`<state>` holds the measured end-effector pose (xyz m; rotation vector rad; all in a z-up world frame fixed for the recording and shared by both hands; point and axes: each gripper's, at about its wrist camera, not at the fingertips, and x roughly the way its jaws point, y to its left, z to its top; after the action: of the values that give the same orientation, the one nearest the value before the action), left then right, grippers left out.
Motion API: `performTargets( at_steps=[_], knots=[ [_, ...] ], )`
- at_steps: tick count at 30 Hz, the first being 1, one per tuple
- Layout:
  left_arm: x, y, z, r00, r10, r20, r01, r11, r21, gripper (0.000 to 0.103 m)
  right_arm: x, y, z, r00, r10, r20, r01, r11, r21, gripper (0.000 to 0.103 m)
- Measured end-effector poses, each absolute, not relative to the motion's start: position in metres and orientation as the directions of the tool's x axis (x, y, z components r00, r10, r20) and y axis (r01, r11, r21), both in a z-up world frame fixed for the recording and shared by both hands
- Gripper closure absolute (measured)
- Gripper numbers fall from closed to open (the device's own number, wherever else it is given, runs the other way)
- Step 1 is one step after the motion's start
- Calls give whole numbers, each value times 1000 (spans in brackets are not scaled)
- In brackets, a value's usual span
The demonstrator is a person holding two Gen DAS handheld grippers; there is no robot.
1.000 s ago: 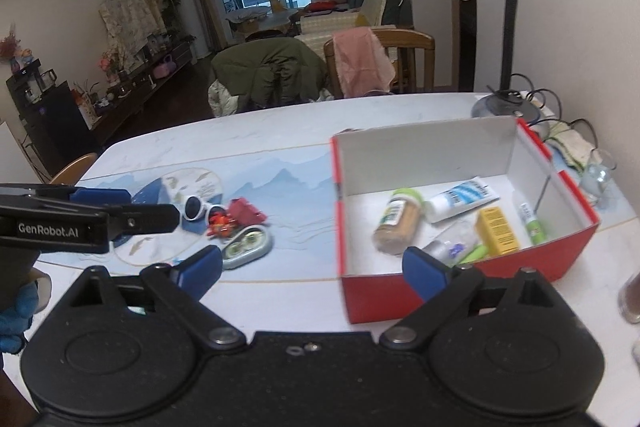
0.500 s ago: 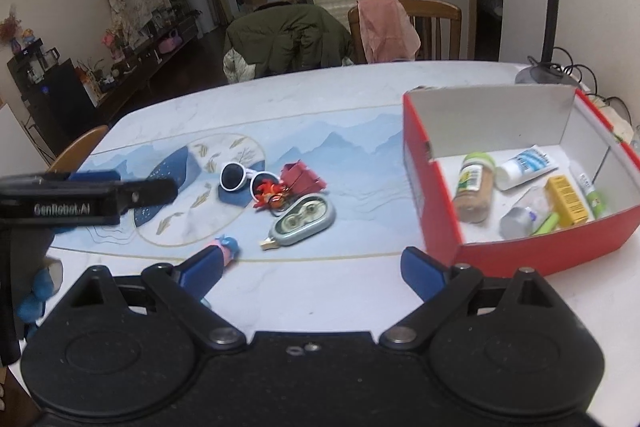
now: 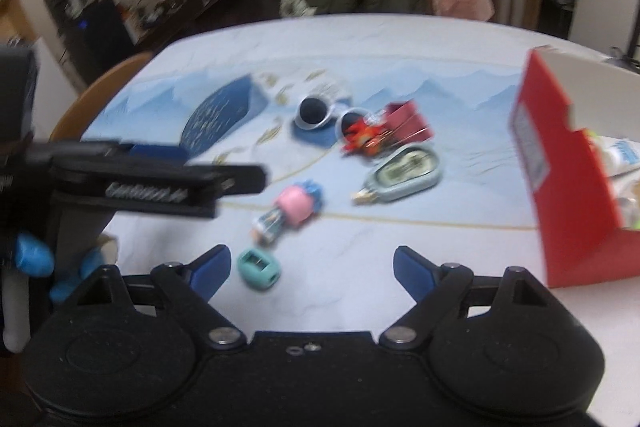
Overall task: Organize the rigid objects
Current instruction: 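Grasp the pink figurine with left tool while right tool grasps teal sharpener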
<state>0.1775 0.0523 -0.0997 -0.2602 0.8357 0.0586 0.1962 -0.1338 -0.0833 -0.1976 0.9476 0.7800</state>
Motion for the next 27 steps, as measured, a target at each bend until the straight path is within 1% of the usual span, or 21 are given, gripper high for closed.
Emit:
performTargets(
  at_steps=[4, 6, 12, 16, 18, 19, 20, 22, 23, 25, 26, 27],
  knots=[
    [188, 49, -110, 661, -65, -748, -125, 973, -196, 0, 194, -114, -99, 306, 508, -805, -707, 687, 165, 19],
    [192, 48, -114, 657, -73, -751, -114, 974, -195, 0, 192, -106, -107, 284, 502, -817, -725, 670, 160, 23],
    [205, 47, -130, 638, -95, -764, -75, 980, -185, 0, 186, -84, -124, 258, 482, -837, -770, 626, 123, 28],
    [210, 47, -138, 621, -116, -775, -58, 979, -193, 1, 187, -78, -131, 247, 473, -846, -782, 613, 114, 37],
    [211, 46, -141, 619, -123, -776, -49, 980, -194, 1, 187, -75, -133, 244, 474, -846, -788, 605, 111, 45],
    [211, 45, -142, 618, -123, -776, -45, 980, -192, 3, 187, -74, -134, 243, 474, -846, -790, 604, 111, 46],
    [211, 44, -143, 618, -124, -776, -41, 981, -189, 5, 188, -73, -134, 247, 472, -846, -790, 604, 106, 47],
    [212, 42, -144, 612, -130, -780, -27, 982, -185, 19, 189, -72, -137, 245, 467, -850, -793, 601, 101, 52],
    [213, 41, -145, 608, -133, -782, -24, 982, -186, 21, 189, -71, -138, 245, 464, -852, -794, 600, 99, 56],
    [213, 40, -146, 607, -136, -783, -18, 983, -185, 32, 187, -70, -138, 252, 464, -849, -801, 592, 86, 57],
    [213, 40, -147, 605, -139, -784, -15, 983, -185, 34, 187, -69, -138, 252, 465, -848, -805, 587, 83, 59],
    [213, 40, -148, 605, -138, -784, -14, 983, -183, 39, 186, -69, -138, 254, 466, -848, -808, 583, 78, 61]
  ],
)
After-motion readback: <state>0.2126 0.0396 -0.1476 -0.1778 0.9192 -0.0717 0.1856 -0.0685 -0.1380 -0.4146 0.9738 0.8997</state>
